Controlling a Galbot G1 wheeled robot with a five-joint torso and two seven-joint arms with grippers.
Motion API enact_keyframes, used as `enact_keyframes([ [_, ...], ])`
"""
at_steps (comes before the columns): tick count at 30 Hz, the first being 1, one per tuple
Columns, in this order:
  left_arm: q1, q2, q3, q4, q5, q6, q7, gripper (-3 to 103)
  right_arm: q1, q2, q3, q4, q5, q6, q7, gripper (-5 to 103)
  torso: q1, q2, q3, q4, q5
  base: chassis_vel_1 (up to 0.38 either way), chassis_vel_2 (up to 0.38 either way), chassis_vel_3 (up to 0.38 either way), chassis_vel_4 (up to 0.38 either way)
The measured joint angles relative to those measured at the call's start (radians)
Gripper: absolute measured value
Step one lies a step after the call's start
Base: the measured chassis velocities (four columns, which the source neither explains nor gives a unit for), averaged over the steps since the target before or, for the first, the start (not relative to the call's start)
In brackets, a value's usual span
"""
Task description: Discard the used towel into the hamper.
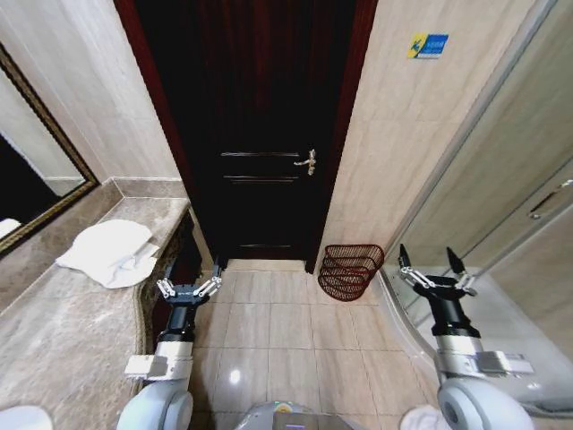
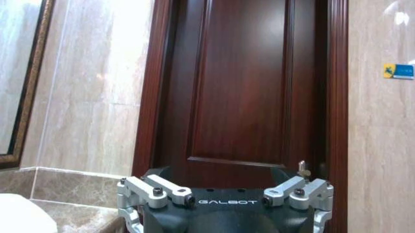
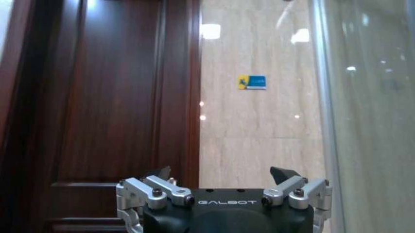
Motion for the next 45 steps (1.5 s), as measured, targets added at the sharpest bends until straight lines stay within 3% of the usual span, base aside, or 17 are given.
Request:
enact_keyframes([
  [19, -0.025, -0.026, 0.015, 0.014, 0.006, -0.001, -0.055, 100, 0.018, -0.009, -0.015, -0.014, 0.016, -0.002, -0.003, 100, 0.0, 0.0, 0.0, -0.0001, -0.0001, -0.023, 0.02, 0.021, -0.026],
  [45, -0.028, -0.025, 0.019, 0.029, 0.021, -0.01, -0.068, 100, 0.01, -0.004, -0.029, -0.014, 0.014, -0.001, 0.019, 100, 0.0, 0.0, 0.0, -0.0002, -0.0001, -0.071, 0.068, 0.075, -0.074],
])
